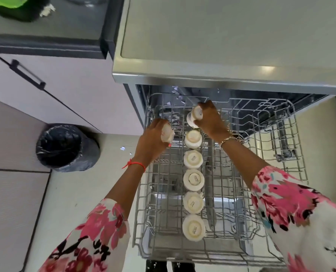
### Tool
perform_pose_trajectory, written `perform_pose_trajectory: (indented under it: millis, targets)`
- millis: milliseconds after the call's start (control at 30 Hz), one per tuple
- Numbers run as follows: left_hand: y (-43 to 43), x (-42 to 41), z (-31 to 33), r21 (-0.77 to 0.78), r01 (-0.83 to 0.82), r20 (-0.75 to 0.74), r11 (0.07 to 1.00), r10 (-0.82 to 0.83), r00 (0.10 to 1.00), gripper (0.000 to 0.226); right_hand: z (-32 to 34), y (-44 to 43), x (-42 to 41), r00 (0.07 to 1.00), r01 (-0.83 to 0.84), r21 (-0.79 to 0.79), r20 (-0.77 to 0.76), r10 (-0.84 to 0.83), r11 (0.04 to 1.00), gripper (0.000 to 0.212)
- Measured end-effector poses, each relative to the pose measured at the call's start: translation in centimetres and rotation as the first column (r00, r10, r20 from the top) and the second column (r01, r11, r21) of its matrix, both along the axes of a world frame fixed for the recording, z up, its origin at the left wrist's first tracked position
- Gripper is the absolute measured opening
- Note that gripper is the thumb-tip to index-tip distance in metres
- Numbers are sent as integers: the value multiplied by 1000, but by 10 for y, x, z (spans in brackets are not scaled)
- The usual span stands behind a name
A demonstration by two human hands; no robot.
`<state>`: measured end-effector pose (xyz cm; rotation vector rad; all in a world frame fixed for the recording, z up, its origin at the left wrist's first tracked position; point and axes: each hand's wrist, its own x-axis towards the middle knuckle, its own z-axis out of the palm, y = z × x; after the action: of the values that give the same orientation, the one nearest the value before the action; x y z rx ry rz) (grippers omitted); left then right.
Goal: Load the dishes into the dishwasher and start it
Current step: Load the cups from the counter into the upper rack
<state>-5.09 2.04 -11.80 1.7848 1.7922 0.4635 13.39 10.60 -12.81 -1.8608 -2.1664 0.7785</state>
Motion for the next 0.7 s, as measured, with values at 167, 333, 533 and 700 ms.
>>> perform_pose_trajectory:
  millis: [167,333,533,700]
  targets:
    - [9,-5,-18,3,13,-2,1000,-13,1000,60,-40,15,-3,997,-46,-8,54,47,999,58]
    - [13,-6,-33,-10,66,-16,998,-66,998,66,-66,22,-7,992,-40,-34,117,44,999,59]
    - [15,-8,-35,5,75,-11,997,-75,997,68,-78,21,-5,992,-34,-41,123,39,999,67]
    - [16,-6,-36,-1,87,-20,996,-87,996,67,-78,22,-5,988,-40,-66,144,49,997,68]
